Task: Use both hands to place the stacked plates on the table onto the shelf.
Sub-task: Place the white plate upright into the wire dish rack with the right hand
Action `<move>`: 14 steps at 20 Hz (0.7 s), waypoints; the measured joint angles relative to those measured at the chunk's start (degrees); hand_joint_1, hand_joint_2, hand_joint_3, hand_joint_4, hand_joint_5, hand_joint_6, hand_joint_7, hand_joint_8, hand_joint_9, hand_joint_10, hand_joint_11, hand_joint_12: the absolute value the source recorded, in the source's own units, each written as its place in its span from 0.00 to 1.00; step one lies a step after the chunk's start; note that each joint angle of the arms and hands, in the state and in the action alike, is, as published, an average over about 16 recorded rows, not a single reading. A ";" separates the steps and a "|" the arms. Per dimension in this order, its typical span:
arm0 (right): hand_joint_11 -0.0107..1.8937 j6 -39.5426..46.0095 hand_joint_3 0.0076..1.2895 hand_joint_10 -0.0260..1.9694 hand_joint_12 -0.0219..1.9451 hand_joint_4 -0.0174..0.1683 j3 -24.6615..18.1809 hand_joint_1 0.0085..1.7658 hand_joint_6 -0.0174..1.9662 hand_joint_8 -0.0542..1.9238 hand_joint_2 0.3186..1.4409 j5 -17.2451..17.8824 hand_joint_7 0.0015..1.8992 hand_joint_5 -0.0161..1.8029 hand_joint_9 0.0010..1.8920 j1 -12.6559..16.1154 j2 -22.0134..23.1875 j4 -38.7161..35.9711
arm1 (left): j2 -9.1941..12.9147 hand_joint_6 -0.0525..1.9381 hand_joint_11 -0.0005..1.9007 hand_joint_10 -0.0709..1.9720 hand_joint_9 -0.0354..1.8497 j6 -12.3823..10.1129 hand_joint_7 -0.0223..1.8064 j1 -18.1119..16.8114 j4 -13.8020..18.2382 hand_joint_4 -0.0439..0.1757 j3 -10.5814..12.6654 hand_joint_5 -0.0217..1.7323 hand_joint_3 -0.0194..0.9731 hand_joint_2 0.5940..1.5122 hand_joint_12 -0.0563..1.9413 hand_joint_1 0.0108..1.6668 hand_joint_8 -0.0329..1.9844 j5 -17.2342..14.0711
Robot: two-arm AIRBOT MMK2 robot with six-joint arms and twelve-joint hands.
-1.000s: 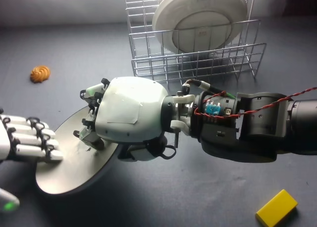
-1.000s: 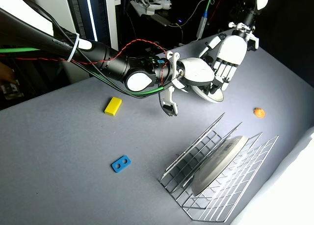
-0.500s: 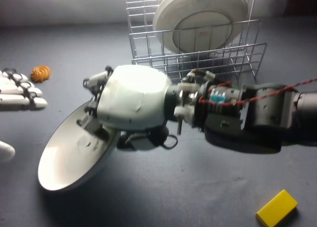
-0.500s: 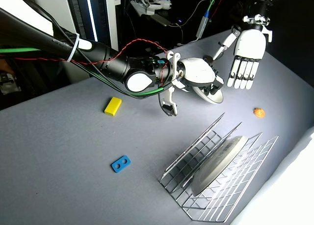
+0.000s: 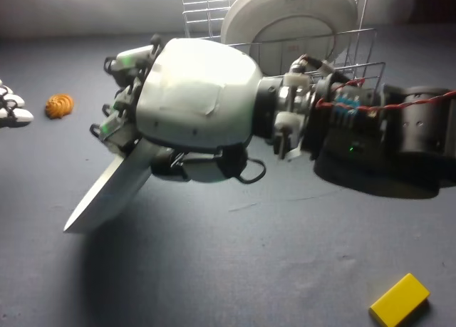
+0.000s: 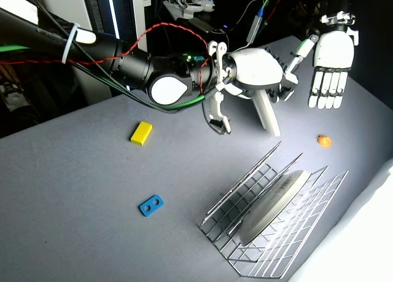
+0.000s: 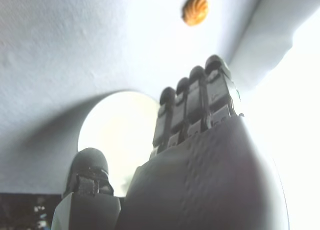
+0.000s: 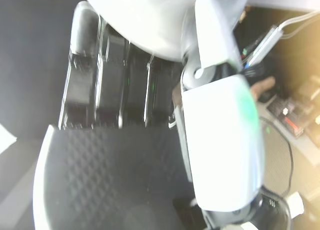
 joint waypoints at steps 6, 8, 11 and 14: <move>0.25 0.60 0.01 0.07 0.68 0.18 -3.59 0.67 0.51 0.58 0.66 1.37 0.49 0.49 0.57 2.01 4.23 0.25 | -0.01 0.04 0.01 0.04 0.04 -0.01 0.04 -0.21 0.67 0.20 1.68 0.05 0.04 0.65 0.03 0.00 0.02 0.66; 0.25 1.04 0.01 0.07 0.67 0.18 -4.94 0.67 0.51 0.57 0.66 1.52 0.49 0.49 0.57 2.75 6.09 0.73 | 0.01 0.04 0.01 0.04 0.04 -0.01 0.03 -0.25 0.96 0.20 2.03 0.05 0.04 0.65 0.03 0.00 0.02 1.03; 0.25 2.31 0.01 0.07 0.67 0.18 -6.92 0.67 0.51 0.57 0.66 1.42 0.49 0.49 0.57 4.01 9.18 1.65 | 0.06 0.04 0.01 0.04 0.03 -0.01 0.03 -0.30 1.37 0.20 2.34 0.05 0.04 0.65 0.03 0.01 0.02 1.52; 0.25 4.03 0.01 0.07 0.67 0.18 -8.71 0.67 0.51 0.57 0.66 0.92 0.49 0.49 0.57 5.41 12.39 2.84 | 0.17 0.04 0.01 0.04 0.03 -0.01 0.03 -0.36 1.76 0.20 2.54 0.05 0.04 0.65 0.03 0.01 0.02 1.70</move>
